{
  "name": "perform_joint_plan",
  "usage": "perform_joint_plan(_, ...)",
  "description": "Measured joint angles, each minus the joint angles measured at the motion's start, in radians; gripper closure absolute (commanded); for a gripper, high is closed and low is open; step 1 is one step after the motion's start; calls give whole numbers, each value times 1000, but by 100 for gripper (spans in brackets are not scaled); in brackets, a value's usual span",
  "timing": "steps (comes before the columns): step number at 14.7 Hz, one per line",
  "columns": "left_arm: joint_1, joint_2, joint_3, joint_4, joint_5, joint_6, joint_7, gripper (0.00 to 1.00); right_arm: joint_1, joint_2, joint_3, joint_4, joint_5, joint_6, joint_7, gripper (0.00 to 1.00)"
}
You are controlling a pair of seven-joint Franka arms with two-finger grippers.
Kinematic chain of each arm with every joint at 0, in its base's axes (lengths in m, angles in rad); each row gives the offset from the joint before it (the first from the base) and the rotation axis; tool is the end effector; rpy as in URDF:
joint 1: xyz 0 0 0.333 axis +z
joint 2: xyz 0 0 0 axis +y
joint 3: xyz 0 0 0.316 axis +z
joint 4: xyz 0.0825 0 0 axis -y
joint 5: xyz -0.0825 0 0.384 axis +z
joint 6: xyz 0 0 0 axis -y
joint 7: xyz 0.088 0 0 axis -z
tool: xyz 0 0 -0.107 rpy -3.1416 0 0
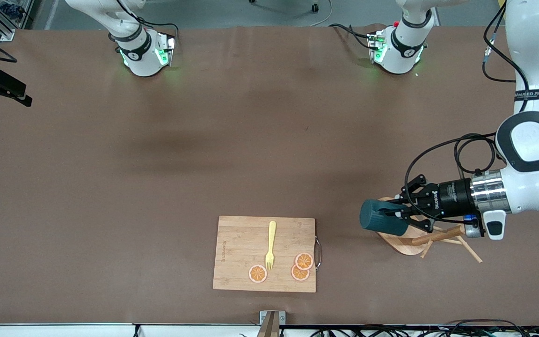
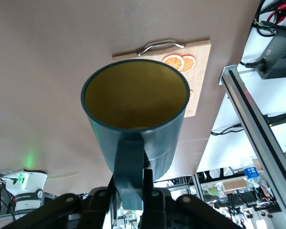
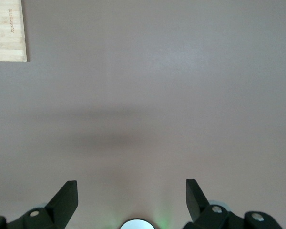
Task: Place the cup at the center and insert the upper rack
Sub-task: 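Hang the mug handle on a mug-tree peg with the left gripper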
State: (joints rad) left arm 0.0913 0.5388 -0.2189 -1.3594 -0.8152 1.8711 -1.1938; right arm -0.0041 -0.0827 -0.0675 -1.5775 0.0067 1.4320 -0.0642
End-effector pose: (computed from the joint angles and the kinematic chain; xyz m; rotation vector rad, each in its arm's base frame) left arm 0.7072 -0.1128 0.4429 1.8326 1.4855 -0.7027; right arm 0.5125 -0.0376 0.6537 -3.1236 0.0098 0.0969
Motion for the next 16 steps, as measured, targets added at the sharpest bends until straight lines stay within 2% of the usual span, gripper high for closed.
perform_joint_plan(5,59,26,0,-1,-80,-2,63,99,0,-2,1,0,0,0,0,0)
perform_joint_plan(13,148,58,-1,-5,-91,-65,94,98,0,-2,1,0,0,0,0,0)
perform_joint_plan(16,186,82,-1,-5,-131,-99,126,98,0,-2,1,0,0,0,0,0)
